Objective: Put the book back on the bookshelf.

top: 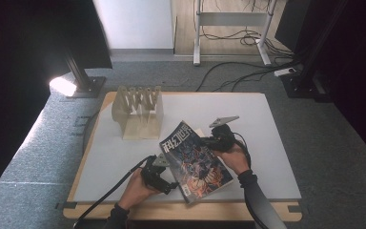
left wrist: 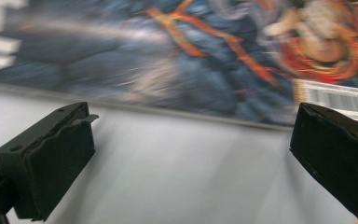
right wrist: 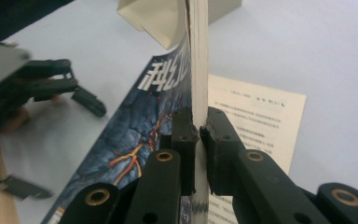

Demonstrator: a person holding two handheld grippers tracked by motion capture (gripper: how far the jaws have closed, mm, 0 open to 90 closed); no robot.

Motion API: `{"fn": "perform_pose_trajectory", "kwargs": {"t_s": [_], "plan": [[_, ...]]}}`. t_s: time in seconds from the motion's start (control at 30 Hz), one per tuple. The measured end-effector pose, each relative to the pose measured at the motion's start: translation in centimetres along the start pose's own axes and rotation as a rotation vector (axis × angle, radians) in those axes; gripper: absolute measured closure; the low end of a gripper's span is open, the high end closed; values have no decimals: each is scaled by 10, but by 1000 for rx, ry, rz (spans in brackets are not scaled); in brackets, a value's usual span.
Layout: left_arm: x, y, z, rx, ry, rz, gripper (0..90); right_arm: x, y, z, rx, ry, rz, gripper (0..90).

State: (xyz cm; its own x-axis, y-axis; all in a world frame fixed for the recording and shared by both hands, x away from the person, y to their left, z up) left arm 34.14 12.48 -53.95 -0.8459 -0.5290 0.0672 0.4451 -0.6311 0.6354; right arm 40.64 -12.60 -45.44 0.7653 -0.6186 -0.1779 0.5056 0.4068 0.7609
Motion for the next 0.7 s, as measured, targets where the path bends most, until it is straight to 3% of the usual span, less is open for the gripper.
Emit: {"fn": "perform_pose_trajectory", "kwargs": {"t_s": [0.27,0.47,0.53,0.7], "plan": [[-19,4,-1,65,-52,100,0,-12,12,13,34,1,30,821],[-30,9,-2,98,-71,129,0,-20,22,25,62,5,58,821],[-31,14,-2,112,-79,122,0,-22,24,27,71,8,63,821],[-33,24,1,130,-64,125,19,-27,28,31,84,17,77,820]]}}
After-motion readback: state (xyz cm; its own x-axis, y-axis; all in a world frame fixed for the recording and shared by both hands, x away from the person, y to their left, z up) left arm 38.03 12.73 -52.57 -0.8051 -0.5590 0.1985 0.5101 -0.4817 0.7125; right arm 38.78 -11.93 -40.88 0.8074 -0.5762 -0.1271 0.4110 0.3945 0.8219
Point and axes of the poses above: each handheld gripper's, and its own axes: z roughly backward along the jaws, y roughly out of its top, x roughly to its right, the point moved 2 cm from there along -z, roughly forward along the jaws
